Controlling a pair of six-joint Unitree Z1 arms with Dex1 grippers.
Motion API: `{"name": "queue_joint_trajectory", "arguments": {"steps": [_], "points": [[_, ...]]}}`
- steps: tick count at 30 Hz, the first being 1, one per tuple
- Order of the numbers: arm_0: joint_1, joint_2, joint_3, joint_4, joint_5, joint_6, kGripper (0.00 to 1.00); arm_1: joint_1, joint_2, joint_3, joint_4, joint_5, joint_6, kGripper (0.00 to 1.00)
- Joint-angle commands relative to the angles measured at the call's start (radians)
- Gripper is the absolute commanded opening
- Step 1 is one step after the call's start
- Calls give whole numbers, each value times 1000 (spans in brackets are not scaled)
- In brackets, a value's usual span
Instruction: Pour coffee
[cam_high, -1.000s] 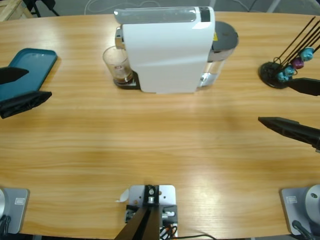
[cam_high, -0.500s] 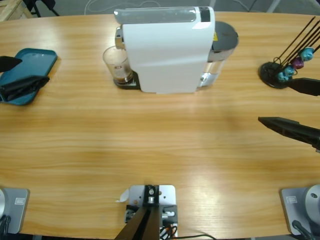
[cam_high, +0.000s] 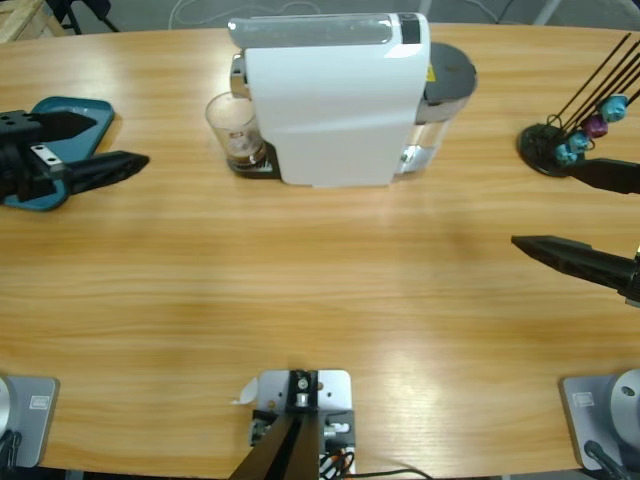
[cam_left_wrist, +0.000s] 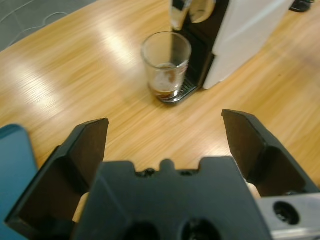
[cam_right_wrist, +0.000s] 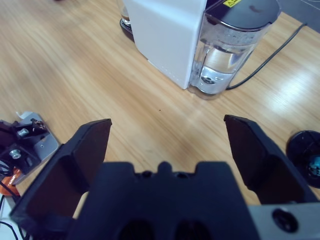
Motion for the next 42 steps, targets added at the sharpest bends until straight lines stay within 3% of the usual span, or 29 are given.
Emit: {"name": "queue_joint_trajectory", "arguments": {"steps": [1,16,24,30,42], "points": [[-37,181,-67,-24,-85,-37,947,10,46,21,4,26,13,1000],[-25,339,-53,-145,-72,49,945,10,70,15,6,45,13,1000],[43,429,-47,-237,-58,65,1000,10,85,9,11,45,13,1000],[42,501,-55,-310,-138,81,1000,10,91,4,15,45,13,1000],[77,573,-89,-346,-145,118,1000,10,122,-5,23,45,13,1000]]}}
